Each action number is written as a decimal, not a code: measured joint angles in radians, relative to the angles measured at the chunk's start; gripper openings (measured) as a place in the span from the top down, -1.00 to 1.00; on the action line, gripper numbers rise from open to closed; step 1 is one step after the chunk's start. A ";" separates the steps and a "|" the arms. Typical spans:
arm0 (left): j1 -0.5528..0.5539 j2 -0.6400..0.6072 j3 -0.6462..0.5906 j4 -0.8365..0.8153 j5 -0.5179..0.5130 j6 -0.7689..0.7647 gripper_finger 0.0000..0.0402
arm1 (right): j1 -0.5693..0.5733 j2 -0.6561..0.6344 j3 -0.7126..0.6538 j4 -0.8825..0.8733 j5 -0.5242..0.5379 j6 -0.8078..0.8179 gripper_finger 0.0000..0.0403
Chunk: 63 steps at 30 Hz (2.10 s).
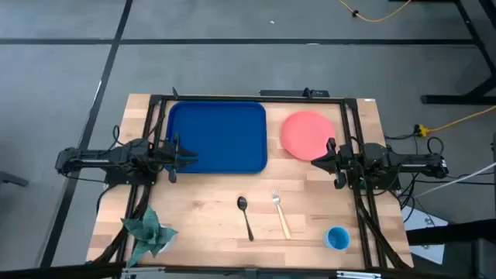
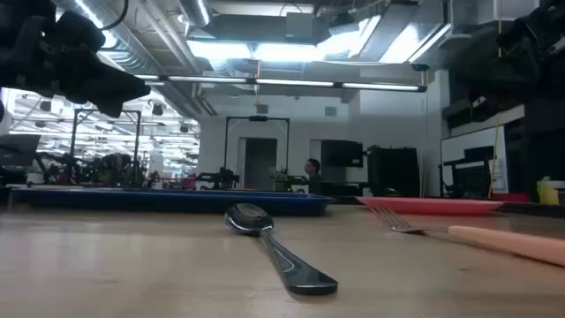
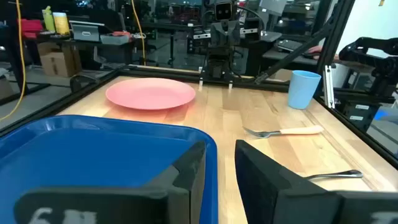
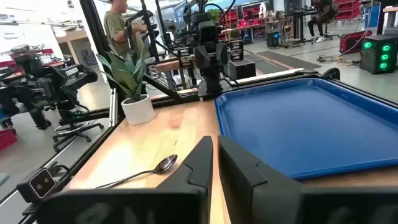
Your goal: Pick and place plate/cup/fork/spoon on tray
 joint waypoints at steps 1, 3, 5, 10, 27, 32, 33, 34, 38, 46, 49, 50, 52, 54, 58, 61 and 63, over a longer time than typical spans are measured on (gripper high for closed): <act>0.000 0.000 0.000 0.000 0.000 0.000 0.60 | 0.000 0.000 0.000 0.000 0.000 0.000 0.85; 0.000 0.000 0.000 0.000 0.000 0.000 0.60 | 0.000 0.000 0.000 0.000 0.000 0.000 0.85; 0.000 0.000 0.000 0.000 0.000 0.000 0.60 | 0.000 0.000 0.000 0.000 0.000 0.000 0.85; 0.000 0.000 0.000 0.000 0.000 0.000 0.60 | 0.000 0.000 0.000 0.000 0.000 0.000 0.85; 0.000 0.000 0.000 0.000 0.000 0.000 0.60 | 0.000 0.000 0.000 0.000 0.000 0.000 0.85; 0.000 0.000 0.000 0.000 0.000 0.000 0.60 | 0.000 0.000 0.000 0.000 0.000 0.000 0.85; 0.000 0.000 0.000 0.000 0.000 0.000 0.60 | 0.000 0.000 0.000 0.000 0.000 0.000 0.85; 0.000 0.000 0.000 0.000 0.000 0.000 0.60 | 0.000 0.000 0.000 0.000 0.000 0.000 0.85; 0.000 0.000 0.000 0.000 0.000 0.000 0.60 | 0.000 0.000 0.000 0.000 0.000 0.000 0.85; 0.000 0.000 0.000 0.000 0.000 0.000 0.60 | 0.000 0.000 0.000 0.000 0.000 0.000 0.85; 0.000 0.000 0.000 0.000 0.000 0.000 0.60 | 0.000 0.000 0.000 0.000 0.000 0.000 0.85; 0.000 0.000 0.000 0.000 0.000 0.000 0.60 | 0.000 0.000 0.000 0.000 0.000 0.000 0.85; 0.000 0.000 0.000 0.000 0.000 0.000 0.60 | 0.000 0.000 0.000 0.000 0.000 0.000 0.85; 0.000 0.000 0.000 0.001 -0.012 0.071 0.60 | 0.000 0.000 0.000 0.000 0.000 0.000 0.85; 0.000 0.000 0.000 0.018 -0.095 0.342 0.60 | 0.000 0.000 0.000 0.006 0.003 -0.003 0.85; 0.000 0.000 0.000 0.015 -0.134 0.426 0.60 | 0.000 0.000 0.000 0.010 0.000 0.040 0.85; 0.000 0.000 0.000 0.018 -0.133 0.454 0.60 | 0.000 0.000 0.000 0.010 0.000 0.122 0.85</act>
